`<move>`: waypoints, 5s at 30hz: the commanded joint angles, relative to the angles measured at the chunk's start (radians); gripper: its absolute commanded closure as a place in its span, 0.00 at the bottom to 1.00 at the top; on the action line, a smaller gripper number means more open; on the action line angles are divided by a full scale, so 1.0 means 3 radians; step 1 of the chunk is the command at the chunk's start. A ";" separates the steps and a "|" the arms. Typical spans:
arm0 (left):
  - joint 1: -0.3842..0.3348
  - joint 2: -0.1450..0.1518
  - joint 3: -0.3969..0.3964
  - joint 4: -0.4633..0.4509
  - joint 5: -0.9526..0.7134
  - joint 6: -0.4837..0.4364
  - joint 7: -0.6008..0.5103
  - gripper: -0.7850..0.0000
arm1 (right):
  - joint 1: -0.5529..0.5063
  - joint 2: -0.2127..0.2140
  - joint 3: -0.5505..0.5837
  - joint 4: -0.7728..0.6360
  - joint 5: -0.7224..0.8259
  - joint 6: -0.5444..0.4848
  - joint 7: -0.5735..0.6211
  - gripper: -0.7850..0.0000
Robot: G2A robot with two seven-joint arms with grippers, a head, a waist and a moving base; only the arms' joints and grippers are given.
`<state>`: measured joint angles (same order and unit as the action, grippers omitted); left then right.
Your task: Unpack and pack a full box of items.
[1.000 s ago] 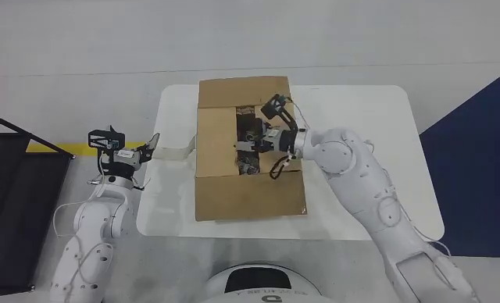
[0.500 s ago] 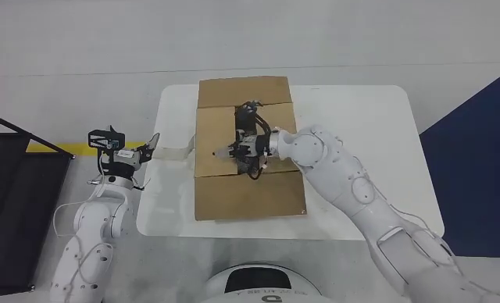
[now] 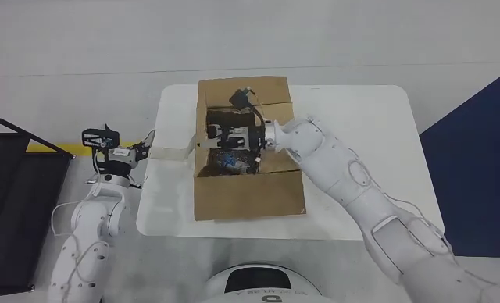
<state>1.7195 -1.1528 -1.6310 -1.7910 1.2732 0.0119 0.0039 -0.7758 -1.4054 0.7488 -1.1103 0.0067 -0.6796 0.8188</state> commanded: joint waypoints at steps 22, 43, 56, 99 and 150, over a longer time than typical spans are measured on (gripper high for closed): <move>0.0411 -0.0020 -0.0097 -0.0511 0.0660 0.0024 0.0014 0.00 | 0.0578 -0.0549 -0.0781 0.0823 -0.0450 -0.0128 -0.0391 0.12; -0.0476 -0.0073 0.0531 0.0622 0.1361 -0.0105 -0.0349 0.00 | -0.1813 0.0448 0.1763 -0.2152 -0.1697 -0.0287 -0.0872 0.00; -0.0476 -0.0080 0.0342 0.0424 0.1142 -0.0071 -0.0479 0.00 | -0.2071 0.0586 0.2303 -0.1654 -0.1298 -0.0110 -0.0711 0.00; -0.1571 -0.0383 0.2261 0.0573 0.1725 -0.0435 -0.0658 0.00 | -0.1579 0.0754 0.2001 -0.0015 0.0441 -0.0732 0.0277 0.00; -0.0766 -0.0514 0.0771 -0.0301 0.0976 0.0016 -0.0036 0.00 | -0.1818 0.1324 0.2287 -0.1417 -0.0441 -0.0419 -0.0177 0.00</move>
<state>1.4657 -1.3109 -1.3572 -1.8761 1.5716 0.0261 -0.0147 -1.3497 -1.0066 1.4625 -1.5514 -0.1101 -0.8550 0.7511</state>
